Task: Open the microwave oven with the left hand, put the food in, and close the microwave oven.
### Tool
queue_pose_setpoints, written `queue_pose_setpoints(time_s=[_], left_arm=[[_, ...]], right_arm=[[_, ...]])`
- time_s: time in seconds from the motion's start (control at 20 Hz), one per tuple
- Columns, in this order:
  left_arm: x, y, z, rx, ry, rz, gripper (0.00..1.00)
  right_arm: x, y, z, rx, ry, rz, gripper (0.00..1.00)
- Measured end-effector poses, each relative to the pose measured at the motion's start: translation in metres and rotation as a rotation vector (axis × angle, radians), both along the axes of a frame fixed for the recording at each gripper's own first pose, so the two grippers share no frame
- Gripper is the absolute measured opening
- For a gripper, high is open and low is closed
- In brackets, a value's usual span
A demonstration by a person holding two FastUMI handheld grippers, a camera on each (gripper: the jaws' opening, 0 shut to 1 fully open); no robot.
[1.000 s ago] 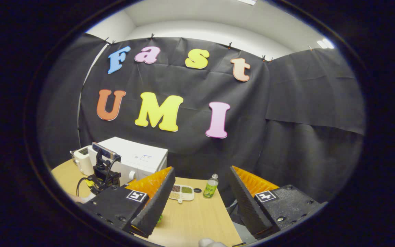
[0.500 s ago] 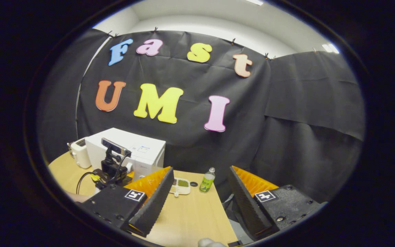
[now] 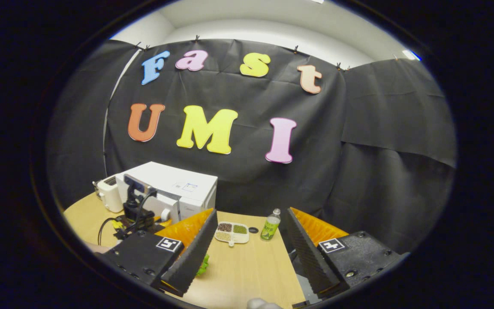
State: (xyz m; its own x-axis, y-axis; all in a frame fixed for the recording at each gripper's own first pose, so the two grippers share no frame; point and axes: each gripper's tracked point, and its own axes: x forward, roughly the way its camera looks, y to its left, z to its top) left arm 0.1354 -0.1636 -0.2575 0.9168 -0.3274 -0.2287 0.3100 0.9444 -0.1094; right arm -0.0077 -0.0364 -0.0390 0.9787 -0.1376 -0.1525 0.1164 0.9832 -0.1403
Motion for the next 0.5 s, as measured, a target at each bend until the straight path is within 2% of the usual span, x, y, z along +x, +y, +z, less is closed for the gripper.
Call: queue_pose_setpoints(time_s=[0.05,0.15,0.25,0.3,0.35,0.4,0.45,0.5], left_arm=[[-0.014,0.006,0.002,0.005,-0.007,-0.007,0.05],[-0.036,0.023,-0.001,0.035,-0.013,-0.005,0.05],[-0.054,0.038,-0.001,0.057,-0.009,0.0,0.12],[-0.061,0.05,-0.004,0.082,-0.004,0.029,0.15],[-0.065,0.06,-0.007,0.112,-0.004,0.049,0.33],[-0.071,0.072,-0.001,0.147,-0.018,0.065,0.44],[-0.074,0.082,0.001,0.172,-0.028,0.083,0.61],[-0.075,0.09,0.001,0.18,-0.029,0.1,0.7]], right_arm=[[0.002,0.001,-0.003,0.004,0.003,0.009,0.96],[0.003,-0.002,-0.009,0.008,0.007,0.023,0.97],[0.003,-0.005,-0.015,0.005,0.01,0.037,0.97],[0.002,-0.005,-0.017,0.003,0.014,0.044,0.97],[0.002,-0.005,-0.021,0.003,0.017,0.051,0.97],[0.001,-0.006,-0.023,0.0,0.02,0.057,0.97],[0.002,-0.006,-0.027,-0.002,0.025,0.061,0.97],[0.002,-0.006,-0.029,-0.001,0.032,0.066,0.97]])
